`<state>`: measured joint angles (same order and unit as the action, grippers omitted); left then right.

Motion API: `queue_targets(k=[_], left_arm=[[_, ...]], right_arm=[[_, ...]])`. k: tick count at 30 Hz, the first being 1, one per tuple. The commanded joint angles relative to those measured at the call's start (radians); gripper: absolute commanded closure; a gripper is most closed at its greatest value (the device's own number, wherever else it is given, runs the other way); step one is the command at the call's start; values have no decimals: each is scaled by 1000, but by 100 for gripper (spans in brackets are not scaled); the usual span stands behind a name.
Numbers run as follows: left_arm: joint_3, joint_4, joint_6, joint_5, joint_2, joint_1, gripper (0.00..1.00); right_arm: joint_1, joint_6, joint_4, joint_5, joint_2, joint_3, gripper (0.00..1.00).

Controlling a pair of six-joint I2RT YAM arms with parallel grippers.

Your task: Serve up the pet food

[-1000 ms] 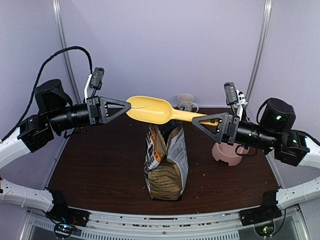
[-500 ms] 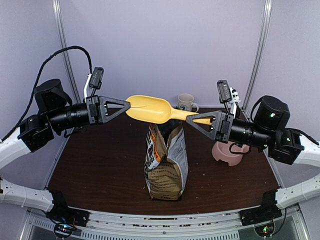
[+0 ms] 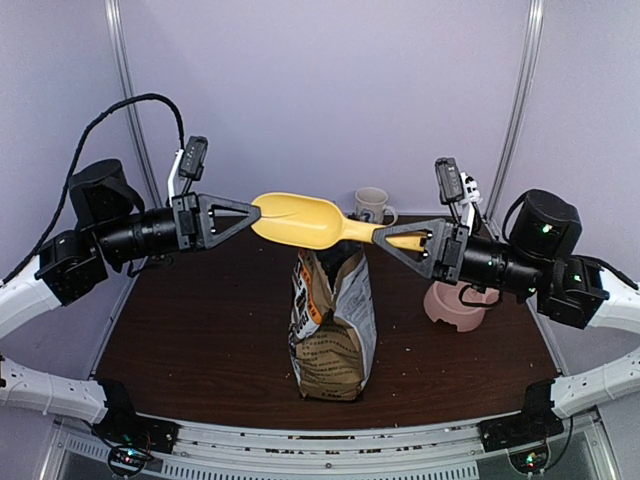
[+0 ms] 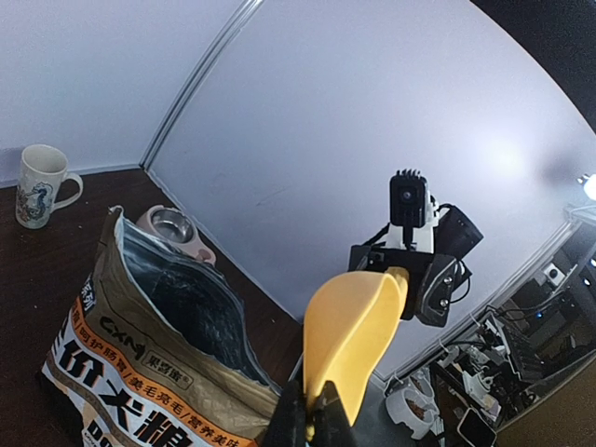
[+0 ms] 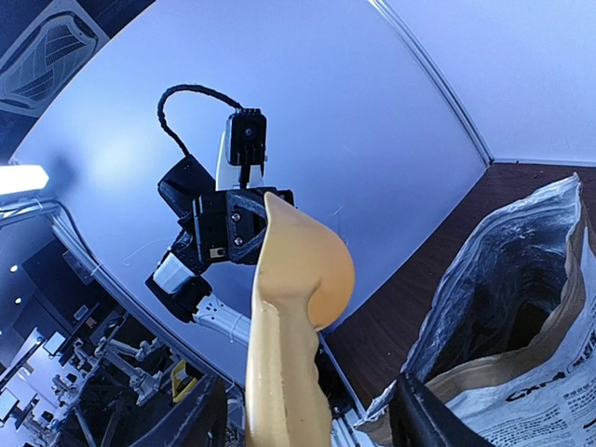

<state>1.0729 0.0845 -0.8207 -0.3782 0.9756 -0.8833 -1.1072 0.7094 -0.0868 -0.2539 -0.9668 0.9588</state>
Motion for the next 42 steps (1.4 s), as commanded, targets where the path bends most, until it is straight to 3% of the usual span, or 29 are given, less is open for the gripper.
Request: queue_targets(k=[1, 21, 34, 38, 40, 42], left_arm=[[1, -33, 13, 26, -26, 0, 100], [6, -3, 23, 17, -5, 0, 100], [3, 8, 29, 24, -6, 0, 99], [31, 75, 54, 93, 8, 0, 52], [82, 162, 81, 151, 40, 0, 38], [155, 262, 109, 202, 103, -2, 31]], right_arm=[[2, -8, -22, -5, 22, 19, 38], [2, 2, -48, -29, 19, 15, 52], [2, 4, -46, -9, 12, 11, 82], [3, -27, -9, 41, 44, 17, 84], [2, -57, 44, 78, 69, 30, 84], [2, -90, 120, 145, 93, 52, 85]])
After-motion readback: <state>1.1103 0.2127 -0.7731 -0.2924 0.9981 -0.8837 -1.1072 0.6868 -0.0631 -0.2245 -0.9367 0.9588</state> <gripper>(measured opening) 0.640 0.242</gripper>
